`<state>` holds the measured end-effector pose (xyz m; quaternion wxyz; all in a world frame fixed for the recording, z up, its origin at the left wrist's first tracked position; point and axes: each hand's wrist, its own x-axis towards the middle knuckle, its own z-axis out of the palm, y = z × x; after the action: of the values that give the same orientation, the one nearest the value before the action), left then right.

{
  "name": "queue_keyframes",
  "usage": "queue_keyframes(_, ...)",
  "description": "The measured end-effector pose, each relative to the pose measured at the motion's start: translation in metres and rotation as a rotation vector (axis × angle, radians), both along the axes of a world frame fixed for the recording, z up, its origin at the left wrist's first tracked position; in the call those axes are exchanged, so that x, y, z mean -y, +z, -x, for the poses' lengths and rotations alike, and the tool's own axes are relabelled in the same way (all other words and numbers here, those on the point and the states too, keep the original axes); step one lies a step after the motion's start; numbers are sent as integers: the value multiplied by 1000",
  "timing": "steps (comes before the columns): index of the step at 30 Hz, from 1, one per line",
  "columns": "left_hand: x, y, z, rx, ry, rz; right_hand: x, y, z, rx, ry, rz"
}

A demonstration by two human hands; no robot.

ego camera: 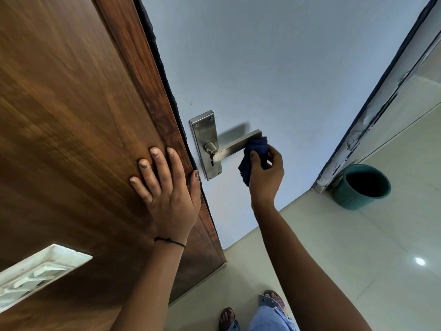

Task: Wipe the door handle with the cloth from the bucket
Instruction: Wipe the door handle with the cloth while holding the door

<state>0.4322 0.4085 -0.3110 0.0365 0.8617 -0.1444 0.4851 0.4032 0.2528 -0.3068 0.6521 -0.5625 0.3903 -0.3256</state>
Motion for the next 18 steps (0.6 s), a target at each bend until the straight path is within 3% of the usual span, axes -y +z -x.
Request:
queue_keyframes(3,-1,0,-1,6,2,-2,-26,0,2,79,25,71)
queue_keyframes(7,-1,-1,-1,14,-7,-9,-54,-3,6,165,139,316)
queue_keyframes(9,-1,-1,-1,12,-7,-6,-39,-8,1,158,112,384)
queue_keyframes(14,-1,1,0,-10,-7,-8,14,-11,-16,41,-37,266)
queue_keyframes(18,-1,-1,-1,-3,0,-12,-23,-8,-11,47,95,494)
